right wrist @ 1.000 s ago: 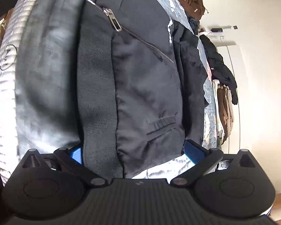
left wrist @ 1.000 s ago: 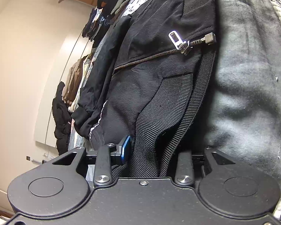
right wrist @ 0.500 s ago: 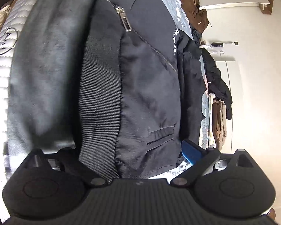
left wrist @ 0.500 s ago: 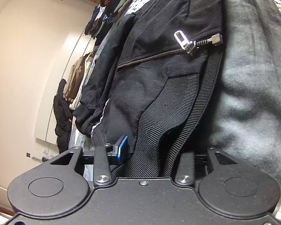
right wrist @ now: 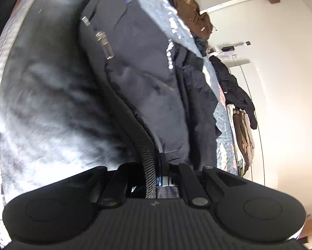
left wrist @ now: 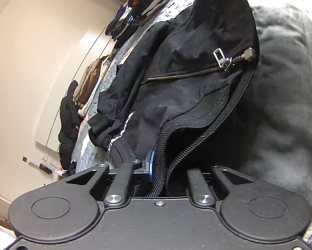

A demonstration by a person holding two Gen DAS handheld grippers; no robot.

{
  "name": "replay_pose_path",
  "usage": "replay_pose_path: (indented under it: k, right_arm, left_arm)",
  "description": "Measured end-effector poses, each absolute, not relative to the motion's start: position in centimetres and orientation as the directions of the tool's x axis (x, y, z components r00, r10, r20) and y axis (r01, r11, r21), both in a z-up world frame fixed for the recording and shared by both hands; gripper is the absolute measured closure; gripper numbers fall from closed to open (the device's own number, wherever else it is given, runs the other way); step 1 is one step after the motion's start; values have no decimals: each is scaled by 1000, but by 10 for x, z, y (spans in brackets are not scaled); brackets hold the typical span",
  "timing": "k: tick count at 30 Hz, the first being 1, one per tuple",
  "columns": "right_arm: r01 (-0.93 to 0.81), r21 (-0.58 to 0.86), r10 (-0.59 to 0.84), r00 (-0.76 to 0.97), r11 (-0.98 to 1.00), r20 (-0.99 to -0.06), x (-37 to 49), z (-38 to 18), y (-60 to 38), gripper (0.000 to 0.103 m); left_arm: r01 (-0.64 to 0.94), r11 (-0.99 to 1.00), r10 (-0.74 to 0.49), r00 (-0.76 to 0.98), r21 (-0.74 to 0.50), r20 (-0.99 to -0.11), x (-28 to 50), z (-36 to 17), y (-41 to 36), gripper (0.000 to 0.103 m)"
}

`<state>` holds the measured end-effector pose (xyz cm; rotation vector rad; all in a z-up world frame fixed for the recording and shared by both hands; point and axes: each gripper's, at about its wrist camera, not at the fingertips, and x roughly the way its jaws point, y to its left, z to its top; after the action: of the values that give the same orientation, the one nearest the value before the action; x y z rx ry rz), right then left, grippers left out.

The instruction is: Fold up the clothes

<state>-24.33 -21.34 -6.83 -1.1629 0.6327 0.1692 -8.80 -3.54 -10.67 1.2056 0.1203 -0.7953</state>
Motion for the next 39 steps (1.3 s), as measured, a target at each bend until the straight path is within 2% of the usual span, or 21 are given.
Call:
replay_pose_path:
  k: [13, 21, 30, 39]
  right_arm:
    - [-361, -703, -141, 826, 613, -546, -193, 5, -252, 97]
    - [-270, -652, -172, 830, 709, -530, -120, 35, -311, 97]
    - [-194, -584, -213, 804, 788, -554, 2, 45, -396, 97]
    - [-211, -569, -224, 769, 795, -599, 117, 4, -468, 96]
  left_arm:
    - [533, 80, -537, 735, 842, -415, -31, -34, -65, 94]
    - [475, 70, -525, 766, 877, -372, 60, -18, -115, 94]
    - [436, 40, -483, 796, 899, -364, 186, -24, -183, 94]
    - [442, 16, -392, 828, 897, -401, 288, -74, -242, 94]
